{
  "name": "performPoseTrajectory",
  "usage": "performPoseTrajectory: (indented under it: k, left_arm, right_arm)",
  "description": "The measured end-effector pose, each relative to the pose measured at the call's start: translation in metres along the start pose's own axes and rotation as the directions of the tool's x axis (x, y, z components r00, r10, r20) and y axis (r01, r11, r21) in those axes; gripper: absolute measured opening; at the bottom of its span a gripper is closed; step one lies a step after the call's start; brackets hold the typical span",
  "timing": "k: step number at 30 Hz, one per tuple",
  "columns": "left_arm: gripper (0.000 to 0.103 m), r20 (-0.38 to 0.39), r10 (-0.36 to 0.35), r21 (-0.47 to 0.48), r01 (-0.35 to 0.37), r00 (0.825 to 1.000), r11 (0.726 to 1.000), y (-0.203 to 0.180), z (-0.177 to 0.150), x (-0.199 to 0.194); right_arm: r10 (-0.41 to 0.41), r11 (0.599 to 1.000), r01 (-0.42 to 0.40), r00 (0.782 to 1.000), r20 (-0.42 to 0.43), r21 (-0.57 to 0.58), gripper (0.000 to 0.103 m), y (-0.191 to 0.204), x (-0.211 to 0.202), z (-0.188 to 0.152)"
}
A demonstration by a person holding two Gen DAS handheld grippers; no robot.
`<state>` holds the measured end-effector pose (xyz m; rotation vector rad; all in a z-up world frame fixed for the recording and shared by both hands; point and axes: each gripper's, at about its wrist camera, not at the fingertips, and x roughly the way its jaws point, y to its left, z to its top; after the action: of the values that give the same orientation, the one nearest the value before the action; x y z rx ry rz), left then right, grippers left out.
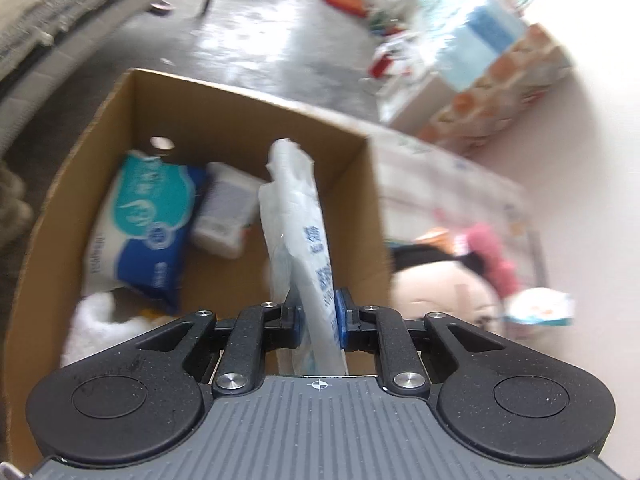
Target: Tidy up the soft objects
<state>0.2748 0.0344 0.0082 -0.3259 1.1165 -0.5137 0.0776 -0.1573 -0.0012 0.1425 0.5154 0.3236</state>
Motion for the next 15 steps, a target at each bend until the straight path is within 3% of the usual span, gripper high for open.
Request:
performPoseTrajectory:
  k: [2, 4, 11, 15]
  left_arm:
    - [0.014, -0.023, -0.111, -0.023, 0.110, 0.994, 0.994, 0.005, 0.007, 0.001]
    - [0.014, -0.046, -0.161, -0.052, 0.158, 0.986, 0.986, 0.009, 0.011, 0.009]
    - [0.014, -0.117, -0.207, -0.140, 0.191, 0.971, 0.972, 0.020, 0.024, 0.055]
    - [0.014, -0.125, -0.181, -0.160, 0.161, 0.975, 0.974, 0.023, 0.024, 0.070]
  right_arm:
    - [-0.002, 1.000, 0.002, 1.000, 0.001, 0.007, 0.079, -0.002, -0.002, 0.000]
    - [-0.006, 1.000, 0.006, 1.000, 0.001, 0.012, 0.079, -0.004, -0.002, 0.000]
    - [-0.013, 0.999, 0.013, 1.000, 0.002, 0.032, 0.079, -0.012, -0.002, -0.003]
    - [-0.019, 0.999, 0.019, 1.000, 0.001, 0.038, 0.079, -0.017, -0.002, -0.004]
